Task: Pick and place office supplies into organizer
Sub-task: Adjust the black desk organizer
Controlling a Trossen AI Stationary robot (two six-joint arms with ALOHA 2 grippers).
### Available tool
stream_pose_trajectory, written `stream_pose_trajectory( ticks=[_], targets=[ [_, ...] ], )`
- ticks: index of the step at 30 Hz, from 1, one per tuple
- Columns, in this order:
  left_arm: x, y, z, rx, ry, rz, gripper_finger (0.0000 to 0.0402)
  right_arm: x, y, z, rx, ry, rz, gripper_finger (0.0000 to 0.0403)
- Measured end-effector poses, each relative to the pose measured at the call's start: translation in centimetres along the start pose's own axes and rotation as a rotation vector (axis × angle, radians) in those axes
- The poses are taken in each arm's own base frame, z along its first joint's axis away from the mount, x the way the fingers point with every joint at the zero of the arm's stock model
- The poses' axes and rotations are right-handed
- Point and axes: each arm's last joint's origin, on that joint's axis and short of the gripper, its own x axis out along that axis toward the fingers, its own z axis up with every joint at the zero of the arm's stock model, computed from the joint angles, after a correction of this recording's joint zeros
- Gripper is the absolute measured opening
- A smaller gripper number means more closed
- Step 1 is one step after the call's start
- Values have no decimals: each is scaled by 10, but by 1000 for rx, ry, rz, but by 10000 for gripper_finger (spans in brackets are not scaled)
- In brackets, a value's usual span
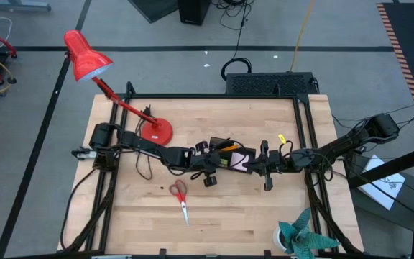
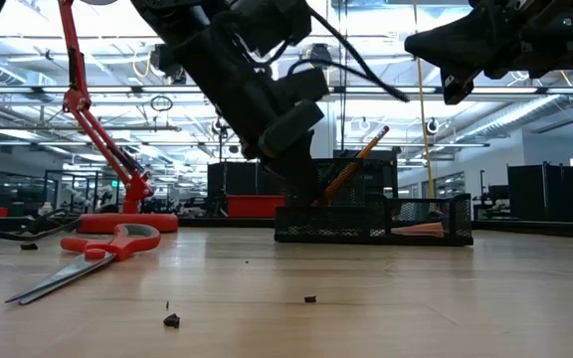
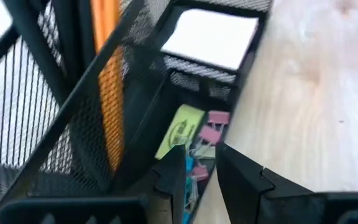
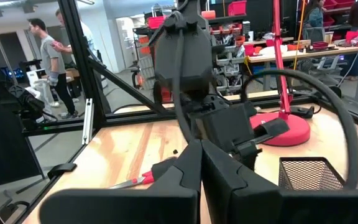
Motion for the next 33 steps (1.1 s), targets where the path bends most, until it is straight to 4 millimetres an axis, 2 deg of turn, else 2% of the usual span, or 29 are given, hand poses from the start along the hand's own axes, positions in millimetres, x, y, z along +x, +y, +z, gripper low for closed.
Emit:
stream_pose_trajectory(
  ticks=[4,8,10,13,17,25,33],
  targets=[
    [-4,-9,-1,52,-13,5,93,0,0,0,0,0,0,4],
    [-17,-24,3,194,-70,73,93,0,0,0,-1,1,1,4],
    [-28,-32,3,288,-88,170,93,0,0,0,-4,1,3,4],
    [-47,-37,9,333,-141,350,93,0,0,0,-3,-2,6,4],
    [-62,-20,22,286,-172,403,93,0,1,1,1,-11,21,4],
    [-37,28,27,205,-101,251,93,0,1,2,4,-21,22,4],
    [-31,44,23,185,-43,274,92,0,1,2,-11,-18,22,4]
  ],
)
